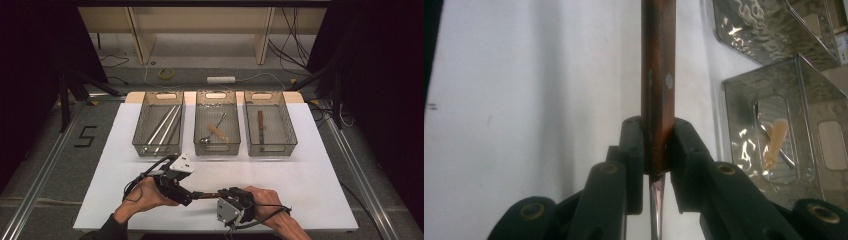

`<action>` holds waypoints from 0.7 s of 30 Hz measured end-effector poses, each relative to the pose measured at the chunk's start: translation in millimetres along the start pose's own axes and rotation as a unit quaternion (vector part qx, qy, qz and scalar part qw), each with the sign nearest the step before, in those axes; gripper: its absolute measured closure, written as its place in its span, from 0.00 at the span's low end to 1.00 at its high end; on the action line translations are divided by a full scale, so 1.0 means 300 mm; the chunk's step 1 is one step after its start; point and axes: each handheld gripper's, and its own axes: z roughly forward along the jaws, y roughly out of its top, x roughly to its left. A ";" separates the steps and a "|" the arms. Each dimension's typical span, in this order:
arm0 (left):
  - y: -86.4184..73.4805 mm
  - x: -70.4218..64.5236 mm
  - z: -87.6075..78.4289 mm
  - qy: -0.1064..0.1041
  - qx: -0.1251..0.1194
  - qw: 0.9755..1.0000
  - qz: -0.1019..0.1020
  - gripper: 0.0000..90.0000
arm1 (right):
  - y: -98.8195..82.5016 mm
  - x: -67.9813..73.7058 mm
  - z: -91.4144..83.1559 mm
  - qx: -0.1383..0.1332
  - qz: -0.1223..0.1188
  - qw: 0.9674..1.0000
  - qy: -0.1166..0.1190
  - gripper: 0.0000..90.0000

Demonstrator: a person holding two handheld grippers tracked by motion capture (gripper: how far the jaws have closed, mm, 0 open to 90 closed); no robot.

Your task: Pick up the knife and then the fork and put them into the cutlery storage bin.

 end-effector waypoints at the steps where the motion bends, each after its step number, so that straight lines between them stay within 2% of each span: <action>1: -0.006 -0.001 -0.002 0.005 -0.011 1.000 0.000 0.25 | -0.003 0.003 -0.002 0.000 0.016 1.000 -0.002 0.87; 2: -0.013 -0.001 -0.005 0.009 -0.021 1.000 0.000 0.24 | -0.008 -0.005 -0.002 0.000 0.009 1.000 -0.003 0.87; 4: -0.029 0.003 -0.013 0.017 -0.035 0.999 0.007 0.24 | -0.018 -0.010 -0.006 0.004 0.025 1.000 -0.007 0.87; 5: -0.038 0.005 -0.015 0.022 -0.045 0.999 0.007 0.23 | -0.025 -0.017 -0.006 0.000 0.020 1.000 -0.009 0.87; 6: -0.046 0.009 -0.018 0.027 -0.058 0.998 0.002 0.23 | -0.029 -0.020 -0.010 0.006 0.030 0.999 -0.008 0.87; 8: -0.058 0.021 -0.028 0.026 -0.081 0.996 -0.012 0.23 | -0.043 -0.030 -0.009 0.008 0.032 0.999 -0.013 0.87; 9: -0.064 0.024 -0.032 0.027 -0.089 0.996 -0.016 0.23 | -0.048 -0.031 -0.011 0.015 0.043 0.999 -0.015 0.87; 10: -0.069 0.029 -0.035 0.027 -0.092 0.995 -0.017 0.23 | -0.057 -0.040 -0.009 0.011 0.035 0.999 -0.015 0.87; 12: -0.081 0.033 -0.034 0.032 -0.098 0.994 -0.020 0.23 | -0.067 -0.044 -0.013 0.016 0.053 0.998 -0.020 0.87; 13: -0.088 0.036 -0.033 0.036 -0.102 0.994 -0.023 0.23 | -0.073 -0.052 -0.014 0.015 0.048 0.999 -0.021 0.87; 16: -0.107 0.044 -0.032 0.041 -0.105 0.993 -0.030 0.23 | -0.086 -0.061 -0.019 0.020 0.060 0.998 -0.023 0.87; 21: -0.137 0.050 -0.042 0.052 -0.124 0.990 -0.041 0.23 | -0.104 -0.075 -0.023 0.026 0.078 0.996 -0.031 0.87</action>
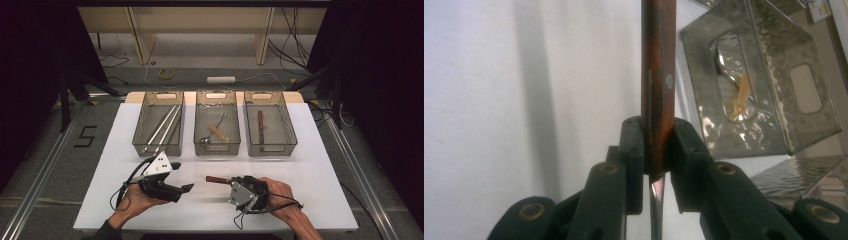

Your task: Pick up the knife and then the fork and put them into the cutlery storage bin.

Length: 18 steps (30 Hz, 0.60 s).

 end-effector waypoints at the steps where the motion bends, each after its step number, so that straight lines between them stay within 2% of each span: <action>1: -0.005 0.003 -0.005 0.005 -0.004 1.000 -0.001 0.23 | -0.003 -0.005 0.000 -0.001 0.003 1.000 -0.004 0.87; 3: -0.015 0.010 -0.016 0.011 -0.013 1.000 -0.008 0.23 | -0.009 -0.014 -0.002 -0.001 0.002 1.000 -0.005 0.87; 4: -0.020 0.013 -0.021 0.014 -0.018 1.000 -0.013 0.23 | -0.010 -0.013 -0.002 0.001 0.015 1.000 -0.010 0.87; 8: -0.039 0.017 -0.041 0.036 -0.036 0.998 -0.022 0.23 | -0.019 -0.022 -0.007 0.006 0.027 1.000 -0.011 0.87; 12: -0.052 0.026 -0.053 0.041 -0.040 0.998 -0.036 0.23 | -0.033 -0.039 -0.008 0.009 0.043 0.999 -0.015 0.87; 18: -0.061 0.022 -0.057 0.042 -0.042 0.997 -0.040 0.22 | -0.060 -0.079 -0.012 0.011 0.082 0.996 -0.019 0.87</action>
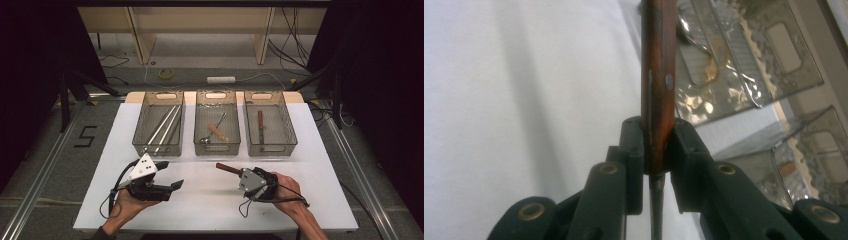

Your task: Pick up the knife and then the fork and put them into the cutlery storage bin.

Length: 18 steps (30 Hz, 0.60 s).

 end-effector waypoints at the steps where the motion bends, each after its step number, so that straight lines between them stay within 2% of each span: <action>1: -0.001 -0.001 0.000 0.000 0.000 1.000 0.000 0.22 | -0.003 -0.008 0.001 0.001 0.008 1.000 -0.002 0.87; 7: -0.006 -0.001 -0.002 0.002 0.001 1.000 -0.003 0.22 | -0.024 -0.073 -0.012 -0.002 0.057 0.998 0.003 0.87; 10: -0.007 0.004 -0.007 0.005 -0.001 1.000 -0.007 0.22 | -0.034 -0.115 -0.023 -0.005 0.089 0.996 0.007 0.87; 15: -0.011 0.014 -0.017 0.010 -0.003 1.000 -0.015 0.22 | -0.054 -0.194 -0.036 -0.007 0.144 0.990 0.008 0.87; 18: -0.014 0.016 -0.023 0.011 -0.003 1.000 -0.016 0.22 | -0.060 -0.239 -0.041 -0.014 0.174 0.985 0.013 0.87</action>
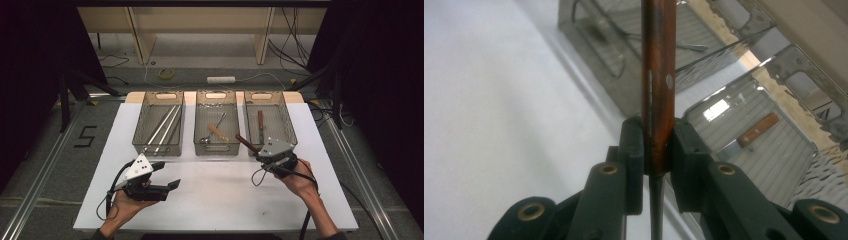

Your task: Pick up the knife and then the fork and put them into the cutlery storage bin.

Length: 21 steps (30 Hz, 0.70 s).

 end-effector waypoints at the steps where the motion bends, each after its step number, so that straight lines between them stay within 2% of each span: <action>1: -0.001 0.001 -0.002 0.001 -0.002 1.000 -0.001 0.22 | 0.004 -0.013 -0.002 -0.001 0.007 1.000 0.001 0.87; 9: -0.007 0.011 -0.022 0.007 -0.009 1.000 -0.010 0.22 | 0.028 -0.106 0.001 -0.002 0.061 0.998 0.015 0.87; 15: -0.009 0.012 -0.021 0.009 -0.009 1.000 -0.012 0.22 | 0.048 -0.165 0.006 -0.008 0.090 0.996 0.025 0.87; 21: -0.009 0.006 -0.017 0.008 -0.006 1.000 -0.009 0.21 | 0.070 -0.210 0.018 -0.007 0.108 0.994 0.022 0.87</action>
